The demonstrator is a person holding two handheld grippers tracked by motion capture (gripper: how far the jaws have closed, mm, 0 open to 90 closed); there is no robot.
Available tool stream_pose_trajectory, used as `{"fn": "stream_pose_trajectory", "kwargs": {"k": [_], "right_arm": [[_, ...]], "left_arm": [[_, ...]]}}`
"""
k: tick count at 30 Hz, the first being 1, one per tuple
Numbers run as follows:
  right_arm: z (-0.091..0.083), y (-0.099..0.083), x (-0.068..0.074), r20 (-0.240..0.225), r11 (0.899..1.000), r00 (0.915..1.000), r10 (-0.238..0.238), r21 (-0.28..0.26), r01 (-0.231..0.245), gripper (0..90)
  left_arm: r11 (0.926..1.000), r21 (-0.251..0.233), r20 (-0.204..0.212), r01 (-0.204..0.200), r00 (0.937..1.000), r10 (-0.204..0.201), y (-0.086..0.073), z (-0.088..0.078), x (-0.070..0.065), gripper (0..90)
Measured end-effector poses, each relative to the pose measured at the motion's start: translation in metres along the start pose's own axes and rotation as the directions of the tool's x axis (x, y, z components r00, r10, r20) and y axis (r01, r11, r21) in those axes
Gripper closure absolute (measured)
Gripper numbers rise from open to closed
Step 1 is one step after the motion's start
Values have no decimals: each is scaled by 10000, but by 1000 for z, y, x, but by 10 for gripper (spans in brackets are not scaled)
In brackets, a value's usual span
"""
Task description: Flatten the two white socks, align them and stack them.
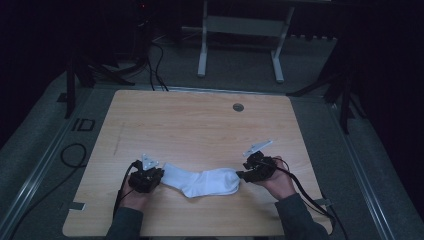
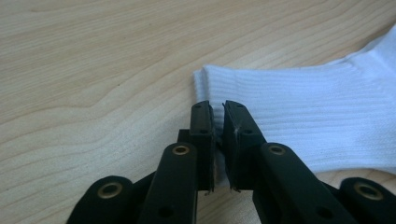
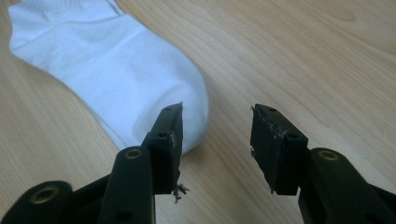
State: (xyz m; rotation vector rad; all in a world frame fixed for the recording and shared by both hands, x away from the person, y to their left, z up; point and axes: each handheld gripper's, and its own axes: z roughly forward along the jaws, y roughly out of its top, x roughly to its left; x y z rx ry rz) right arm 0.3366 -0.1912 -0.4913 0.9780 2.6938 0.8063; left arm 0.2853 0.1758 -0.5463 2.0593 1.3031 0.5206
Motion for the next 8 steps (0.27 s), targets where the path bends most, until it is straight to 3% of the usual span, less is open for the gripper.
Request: {"fn": "stream_pose_trajectory", "kwargs": {"k": [8], "right_arm": [[-3,-2,-6,63,9997,9998,170,-152,-169,533]], "left_arm": [[9983,-540,99,222,9997,-217,2,-8,6,791]]}}
